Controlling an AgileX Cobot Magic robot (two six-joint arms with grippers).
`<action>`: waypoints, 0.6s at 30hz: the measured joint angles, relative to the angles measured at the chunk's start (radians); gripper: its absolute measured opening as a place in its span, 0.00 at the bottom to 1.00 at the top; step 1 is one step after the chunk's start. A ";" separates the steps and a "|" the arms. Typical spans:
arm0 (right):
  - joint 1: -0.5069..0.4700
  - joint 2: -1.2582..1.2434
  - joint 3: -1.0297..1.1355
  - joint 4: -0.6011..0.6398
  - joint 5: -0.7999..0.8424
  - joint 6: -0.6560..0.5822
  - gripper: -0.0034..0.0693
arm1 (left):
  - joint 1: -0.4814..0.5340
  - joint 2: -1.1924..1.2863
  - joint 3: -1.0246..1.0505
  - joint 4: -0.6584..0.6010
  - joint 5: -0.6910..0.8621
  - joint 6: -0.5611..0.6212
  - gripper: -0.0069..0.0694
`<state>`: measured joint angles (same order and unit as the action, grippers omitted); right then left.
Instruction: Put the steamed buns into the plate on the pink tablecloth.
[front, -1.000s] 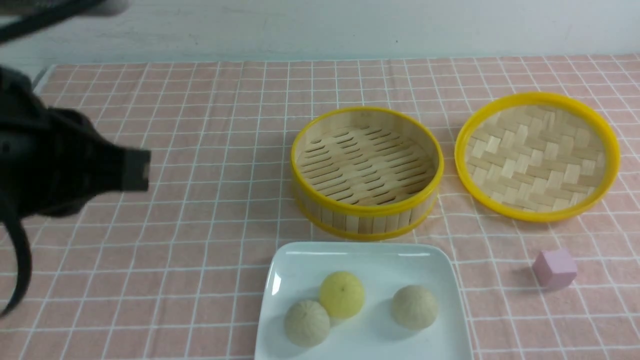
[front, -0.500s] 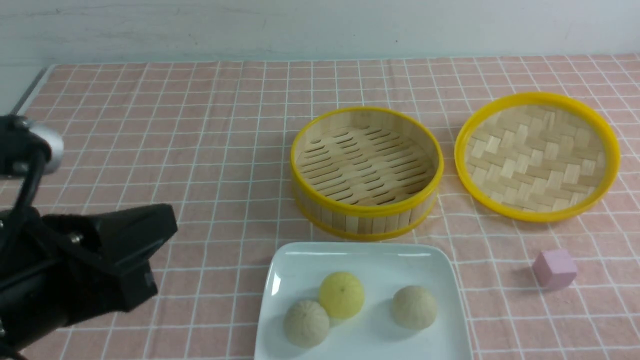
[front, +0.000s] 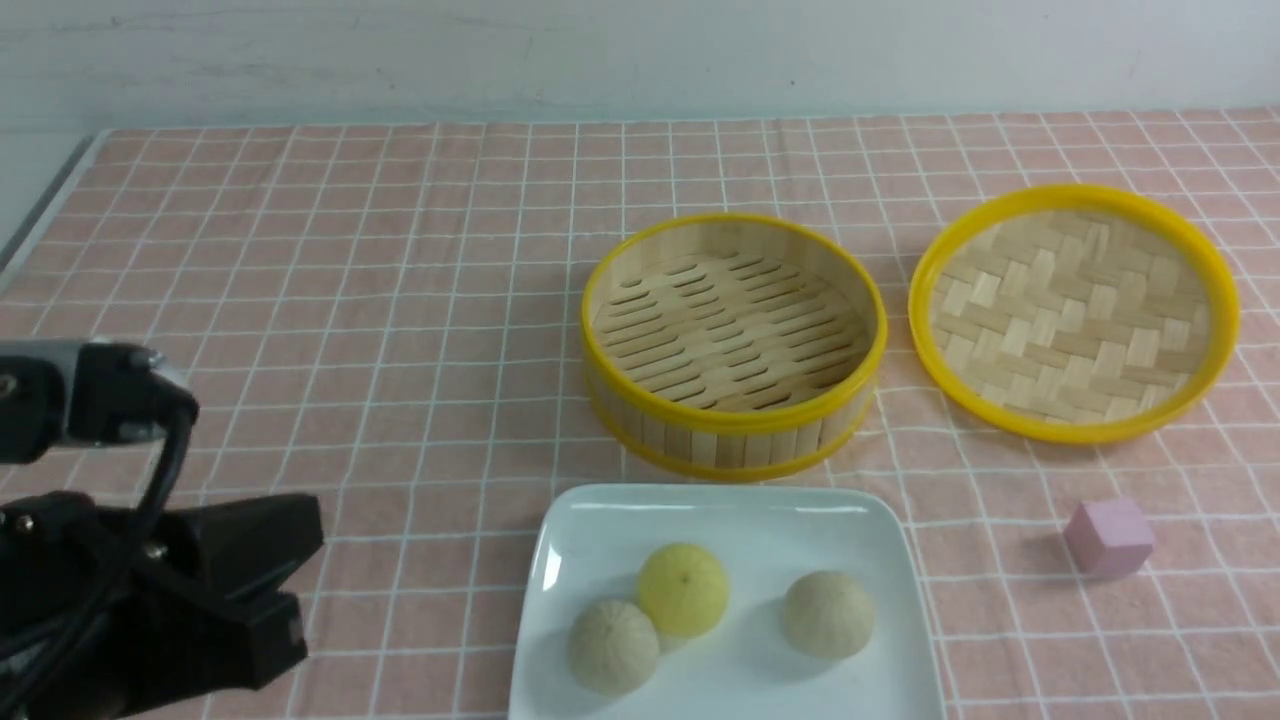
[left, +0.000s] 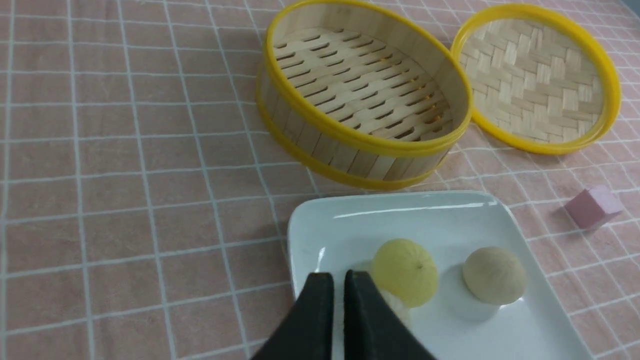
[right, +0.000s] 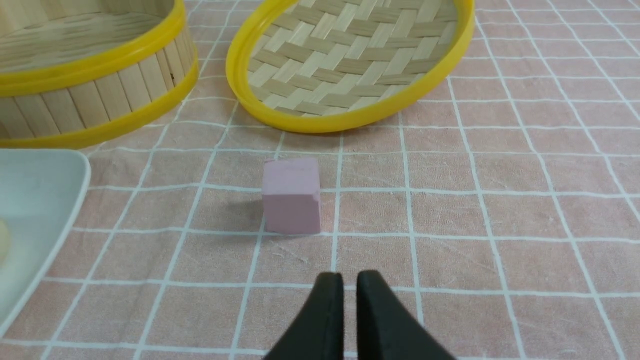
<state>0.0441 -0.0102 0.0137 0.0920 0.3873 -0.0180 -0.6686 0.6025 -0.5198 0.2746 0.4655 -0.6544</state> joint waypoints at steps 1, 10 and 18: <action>0.000 0.000 0.000 0.000 0.000 0.000 0.14 | 0.057 -0.029 0.033 -0.022 0.001 0.036 0.17; 0.000 0.000 0.000 0.000 0.000 0.000 0.16 | 0.460 -0.323 0.325 -0.123 -0.090 0.257 0.18; 0.000 0.000 0.000 0.000 0.000 0.000 0.17 | 0.642 -0.568 0.519 -0.130 -0.115 0.317 0.19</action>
<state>0.0441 -0.0102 0.0137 0.0920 0.3873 -0.0180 -0.0265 0.0344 -0.0005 0.1449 0.3502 -0.3373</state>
